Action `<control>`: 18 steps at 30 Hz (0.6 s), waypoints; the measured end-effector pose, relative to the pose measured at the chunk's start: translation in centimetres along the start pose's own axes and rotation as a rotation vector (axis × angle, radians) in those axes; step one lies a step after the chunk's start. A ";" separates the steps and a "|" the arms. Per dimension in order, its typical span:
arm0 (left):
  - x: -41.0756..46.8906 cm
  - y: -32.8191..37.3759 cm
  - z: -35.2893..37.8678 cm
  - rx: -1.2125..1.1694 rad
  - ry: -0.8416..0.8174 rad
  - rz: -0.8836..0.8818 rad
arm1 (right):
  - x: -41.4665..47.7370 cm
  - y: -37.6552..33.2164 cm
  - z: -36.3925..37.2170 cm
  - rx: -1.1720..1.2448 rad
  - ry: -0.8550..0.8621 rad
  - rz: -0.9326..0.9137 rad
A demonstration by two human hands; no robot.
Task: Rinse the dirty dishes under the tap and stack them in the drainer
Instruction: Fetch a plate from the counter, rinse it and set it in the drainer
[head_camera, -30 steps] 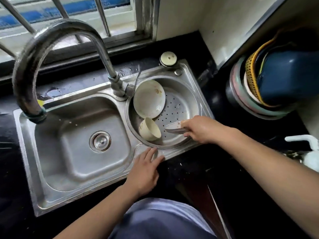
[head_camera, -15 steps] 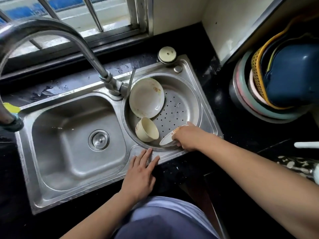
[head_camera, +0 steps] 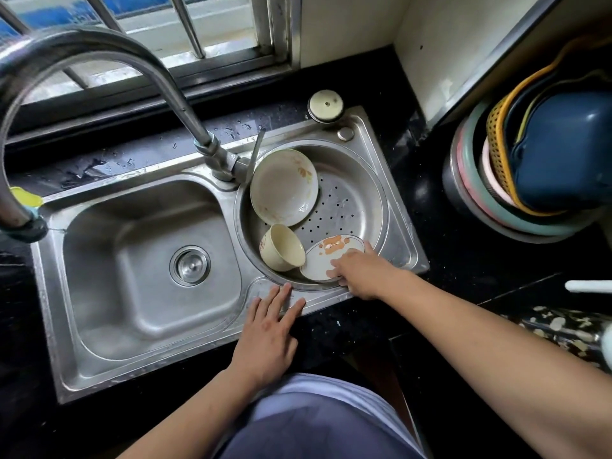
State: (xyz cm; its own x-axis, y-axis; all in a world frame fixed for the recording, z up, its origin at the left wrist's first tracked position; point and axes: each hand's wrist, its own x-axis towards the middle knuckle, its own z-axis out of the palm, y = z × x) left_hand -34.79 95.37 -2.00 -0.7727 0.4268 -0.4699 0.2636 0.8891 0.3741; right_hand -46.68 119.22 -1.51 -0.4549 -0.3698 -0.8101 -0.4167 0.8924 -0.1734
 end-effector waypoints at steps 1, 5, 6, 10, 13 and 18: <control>0.0 0.0 0.0 -0.001 -0.005 -0.003 | 0.2 0.1 0.2 -0.002 0.004 -0.001; 0.0 0.0 0.1 -0.005 0.000 -0.005 | 0.5 0.3 0.6 0.092 0.016 0.032; 0.0 0.0 0.2 -0.005 0.000 -0.003 | 0.4 0.3 0.6 0.111 0.019 0.035; -0.1 -0.1 0.3 -0.001 0.018 0.004 | 0.3 0.2 0.5 0.143 0.025 0.039; -0.1 -0.1 0.4 -0.003 0.024 0.006 | 0.3 -0.1 0.6 0.128 0.026 0.044; -0.1 -0.3 0.6 -0.013 0.032 0.008 | 0.2 -0.5 0.7 0.150 0.025 0.060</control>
State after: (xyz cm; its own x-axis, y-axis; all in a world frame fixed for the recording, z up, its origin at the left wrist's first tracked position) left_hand -34.46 95.15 -2.59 -0.7884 0.4283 -0.4415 0.2624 0.8833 0.3885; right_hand -46.01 118.85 -1.97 -0.4959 -0.3194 -0.8075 -0.2666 0.9410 -0.2085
